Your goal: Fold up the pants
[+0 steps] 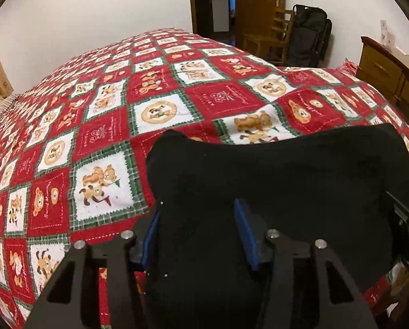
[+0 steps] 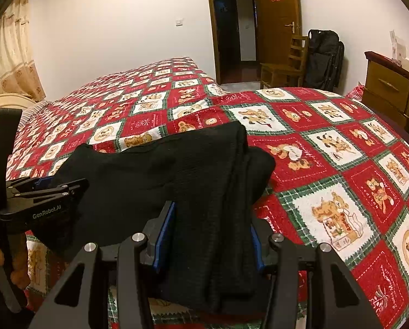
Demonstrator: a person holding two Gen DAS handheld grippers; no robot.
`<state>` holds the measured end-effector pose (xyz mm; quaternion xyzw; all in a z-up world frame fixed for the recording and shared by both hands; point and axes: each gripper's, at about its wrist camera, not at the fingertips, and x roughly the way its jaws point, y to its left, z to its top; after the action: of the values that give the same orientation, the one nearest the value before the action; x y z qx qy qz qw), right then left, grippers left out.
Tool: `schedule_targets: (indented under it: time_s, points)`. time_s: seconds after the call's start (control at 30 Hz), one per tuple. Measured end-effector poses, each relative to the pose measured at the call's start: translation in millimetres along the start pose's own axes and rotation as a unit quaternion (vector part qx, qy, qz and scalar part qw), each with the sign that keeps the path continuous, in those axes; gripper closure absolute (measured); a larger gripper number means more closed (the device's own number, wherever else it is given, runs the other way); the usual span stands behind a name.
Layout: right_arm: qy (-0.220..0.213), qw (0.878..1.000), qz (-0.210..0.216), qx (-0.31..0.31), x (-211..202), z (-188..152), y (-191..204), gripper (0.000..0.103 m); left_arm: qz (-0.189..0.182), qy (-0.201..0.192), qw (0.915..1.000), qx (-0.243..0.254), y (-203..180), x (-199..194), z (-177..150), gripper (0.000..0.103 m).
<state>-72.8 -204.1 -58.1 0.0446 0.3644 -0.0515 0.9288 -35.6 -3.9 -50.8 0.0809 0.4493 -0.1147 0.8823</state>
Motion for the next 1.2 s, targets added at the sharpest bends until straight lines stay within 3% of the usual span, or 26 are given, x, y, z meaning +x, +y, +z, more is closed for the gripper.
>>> schedule_targets:
  time_s: [0.23,0.43,0.7,0.77,0.87,0.9,0.93,1.1,1.2]
  points:
    - [0.000,1.000,-0.001,-0.001,0,0,0,0.054,-0.011,0.000,0.9999,-0.008,2,-1,1,0.061]
    - [-0.013,1.000,-0.002,-0.002,-8,3,2,0.066,-0.017,-0.001,0.9995,-0.025,9,-6,3,0.072]
    - [-0.016,1.000,-0.008,-0.013,-11,3,7,0.069,-0.034,0.006,0.9986,-0.039,18,-6,6,0.073]
    - [-0.012,1.000,-0.003,0.001,-9,2,1,0.068,-0.046,0.014,0.9978,-0.046,24,-4,6,0.066]
    - [-0.013,1.000,0.001,0.006,-9,1,-1,0.067,-0.042,0.023,0.9970,-0.061,35,-1,5,0.039]
    - [-0.013,1.000,0.002,0.008,-9,1,-2,0.067,-0.037,0.028,0.9966,-0.069,39,0,5,0.025]
    - [-0.013,1.000,0.004,0.011,-9,1,-2,0.065,-0.037,0.032,0.9960,-0.075,42,2,4,0.020]
    - [-0.008,0.998,0.031,0.054,-11,0,-18,0.056,-0.082,0.056,0.9867,-0.129,54,13,1,0.019]
    - [-0.015,0.997,0.024,0.073,-14,1,-23,0.043,-0.085,0.048,0.9871,-0.127,49,13,-2,0.022]
